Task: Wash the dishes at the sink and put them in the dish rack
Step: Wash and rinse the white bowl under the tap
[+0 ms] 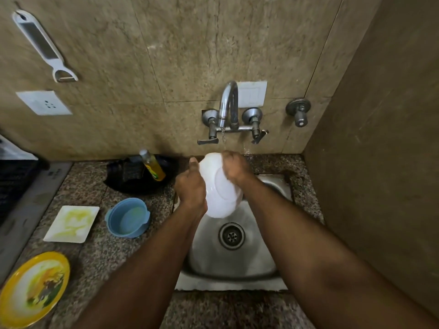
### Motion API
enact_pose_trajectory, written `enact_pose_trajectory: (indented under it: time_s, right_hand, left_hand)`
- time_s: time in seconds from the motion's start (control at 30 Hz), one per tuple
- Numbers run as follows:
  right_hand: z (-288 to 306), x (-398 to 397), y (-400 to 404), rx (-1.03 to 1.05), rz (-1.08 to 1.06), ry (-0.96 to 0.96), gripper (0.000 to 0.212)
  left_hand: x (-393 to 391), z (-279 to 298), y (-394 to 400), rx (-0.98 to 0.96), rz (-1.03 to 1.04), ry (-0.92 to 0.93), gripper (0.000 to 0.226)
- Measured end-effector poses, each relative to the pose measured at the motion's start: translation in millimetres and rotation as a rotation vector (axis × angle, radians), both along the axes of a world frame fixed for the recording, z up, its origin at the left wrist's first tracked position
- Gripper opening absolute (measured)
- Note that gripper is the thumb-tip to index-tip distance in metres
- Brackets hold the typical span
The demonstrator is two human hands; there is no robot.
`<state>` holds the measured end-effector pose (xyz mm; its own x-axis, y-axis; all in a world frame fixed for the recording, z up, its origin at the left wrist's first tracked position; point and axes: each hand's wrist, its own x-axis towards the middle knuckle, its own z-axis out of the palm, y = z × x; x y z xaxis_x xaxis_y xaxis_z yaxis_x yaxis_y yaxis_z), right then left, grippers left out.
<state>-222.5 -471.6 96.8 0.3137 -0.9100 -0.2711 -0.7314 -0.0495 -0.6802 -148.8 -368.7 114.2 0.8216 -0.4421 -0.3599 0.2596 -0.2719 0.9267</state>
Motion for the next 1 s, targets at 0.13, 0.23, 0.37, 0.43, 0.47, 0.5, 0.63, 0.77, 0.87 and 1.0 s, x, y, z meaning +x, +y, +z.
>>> enact_pose_trajectory:
  time_s: [0.13,0.23,0.37,0.43,0.47,0.5,0.63,0.77,0.87,1.0]
  right_hand:
    - [2.3,-13.7,-11.6,0.137,-0.022,-0.187,0.037]
    - [4.2,-30.8,-9.9,0.305,-0.144,-0.471,0.038]
    - [-4.4,-51.8,-13.1,0.397,-0.054,-0.572,0.028]
    - [-3.1,-54.3,-10.9,0.446,-0.101,-0.628,0.028]
    - [-0.8,-53.1,-8.1,0.456,-0.140,-0.656,0.031]
    - [3.1,-51.9,-4.9,0.442,-0.186,-0.670,0.032]
    - [3.4,-41.3,1.1,0.296,-0.290,-0.589,0.032]
    - [1.9,-38.8,4.1,0.082,-0.329,-0.443,0.056]
    - [6.3,-39.7,5.9,-0.009,-0.342,-0.380,0.060]
    - [9.5,-41.1,9.9,-0.002,-0.319,-0.422,0.046]
  left_hand:
    - [6.7,-8.3,2.5,-0.030,0.014,0.121,0.042]
    - [16.0,-13.0,2.9,-0.085,0.026,0.269,0.037]
    - [29.5,-22.8,1.9,-0.060,-0.002,0.306,0.038]
    - [35.8,-31.0,-3.1,0.012,-0.024,0.229,0.046]
    - [36.9,-32.1,-5.4,0.094,-0.075,0.131,0.055]
    - [36.6,-32.7,-8.7,0.187,-0.141,0.010,0.064]
    - [19.1,-26.3,-19.7,0.290,-0.397,-0.384,0.059]
    - [9.6,-31.1,-31.7,0.233,-0.571,-0.554,0.051]
    - [-8.8,-25.4,-35.4,0.244,-0.772,-0.847,0.064]
    - [-14.9,-24.3,-44.3,0.177,-0.811,-0.853,0.059]
